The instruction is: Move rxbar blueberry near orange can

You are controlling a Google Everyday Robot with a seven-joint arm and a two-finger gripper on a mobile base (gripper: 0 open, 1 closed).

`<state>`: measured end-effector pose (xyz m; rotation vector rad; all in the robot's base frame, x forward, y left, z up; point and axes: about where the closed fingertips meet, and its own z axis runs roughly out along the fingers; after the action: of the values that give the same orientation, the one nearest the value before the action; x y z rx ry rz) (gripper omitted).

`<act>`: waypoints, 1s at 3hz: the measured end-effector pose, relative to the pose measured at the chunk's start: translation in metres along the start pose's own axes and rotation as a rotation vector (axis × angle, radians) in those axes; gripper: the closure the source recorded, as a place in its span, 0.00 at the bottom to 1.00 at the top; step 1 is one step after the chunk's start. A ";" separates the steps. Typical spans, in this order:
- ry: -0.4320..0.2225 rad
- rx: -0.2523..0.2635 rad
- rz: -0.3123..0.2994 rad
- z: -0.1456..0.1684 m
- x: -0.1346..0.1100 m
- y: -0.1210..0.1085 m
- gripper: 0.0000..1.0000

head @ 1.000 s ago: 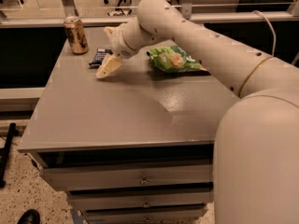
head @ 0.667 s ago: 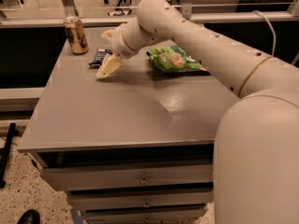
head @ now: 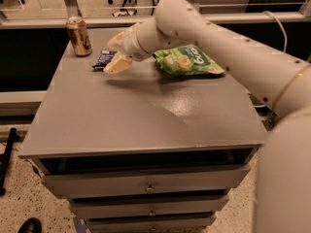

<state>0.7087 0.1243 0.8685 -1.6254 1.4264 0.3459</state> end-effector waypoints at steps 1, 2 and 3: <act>-0.139 0.084 0.021 -0.058 -0.057 0.031 0.14; -0.247 0.124 0.039 -0.104 -0.104 0.072 0.00; -0.287 0.157 0.101 -0.131 -0.105 0.071 0.00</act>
Offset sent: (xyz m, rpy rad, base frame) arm -0.1759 -0.2193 0.1541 0.4553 -0.0883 -0.3313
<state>0.5695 0.0964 0.9831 -1.3216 1.2846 0.4924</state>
